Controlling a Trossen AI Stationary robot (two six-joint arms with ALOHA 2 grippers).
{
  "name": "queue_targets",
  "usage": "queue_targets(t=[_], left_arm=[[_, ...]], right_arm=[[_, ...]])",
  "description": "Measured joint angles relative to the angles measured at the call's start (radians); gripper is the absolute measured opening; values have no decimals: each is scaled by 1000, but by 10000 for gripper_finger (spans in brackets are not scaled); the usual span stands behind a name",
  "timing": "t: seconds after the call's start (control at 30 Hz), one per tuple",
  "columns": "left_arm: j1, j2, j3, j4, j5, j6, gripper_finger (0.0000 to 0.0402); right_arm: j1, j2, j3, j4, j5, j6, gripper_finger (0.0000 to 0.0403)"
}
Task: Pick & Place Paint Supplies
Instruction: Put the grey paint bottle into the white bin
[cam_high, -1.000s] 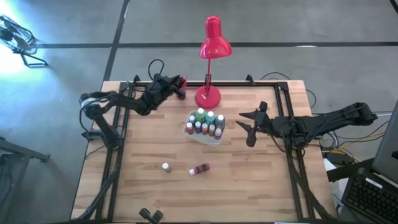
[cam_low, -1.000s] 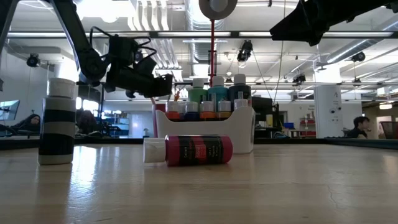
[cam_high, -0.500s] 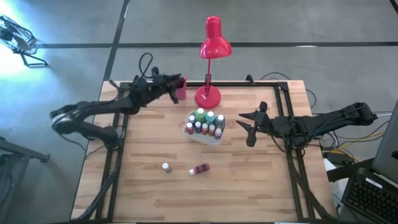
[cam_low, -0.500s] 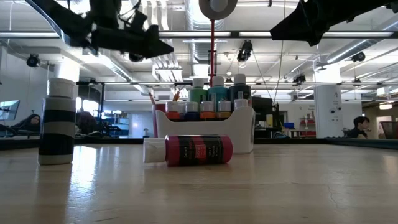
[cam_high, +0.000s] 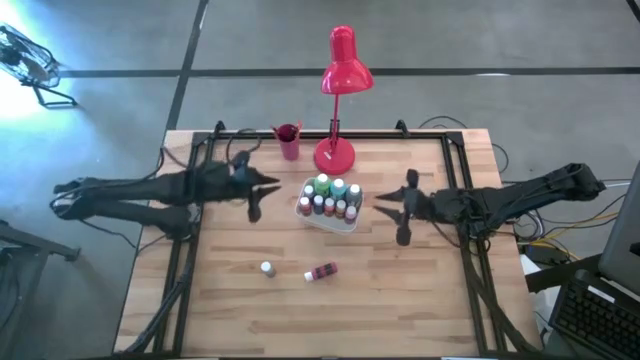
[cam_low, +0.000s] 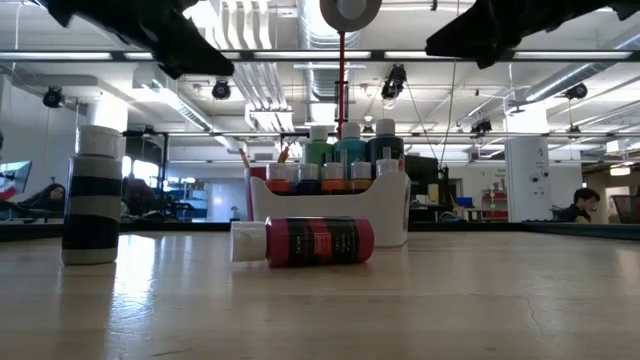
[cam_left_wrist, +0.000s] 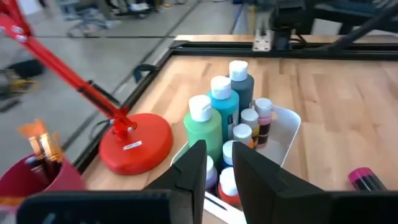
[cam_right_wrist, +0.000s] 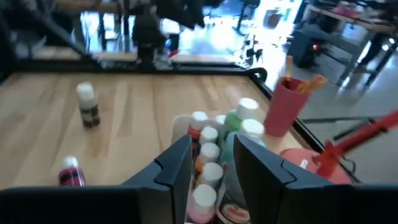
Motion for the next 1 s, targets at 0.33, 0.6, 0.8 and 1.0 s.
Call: queue_targets(t=[0.33,0.6,0.8,1.0], left_arm=[[-406,-56,-10,-60,-255,-146,78],[-540,22,-9,-202,-226,-321,78],[-627,74,16,-407,-167,-598,78],[-755,115,60,-532,-195,-797,78]], right_arm=[[73,224,212,-105,-30,-178,97],[82,334,389,-331,-21,-124,99],[82,364,428,-375,-20,-93,117],[72,361,418,-374,-18,-34,132]])
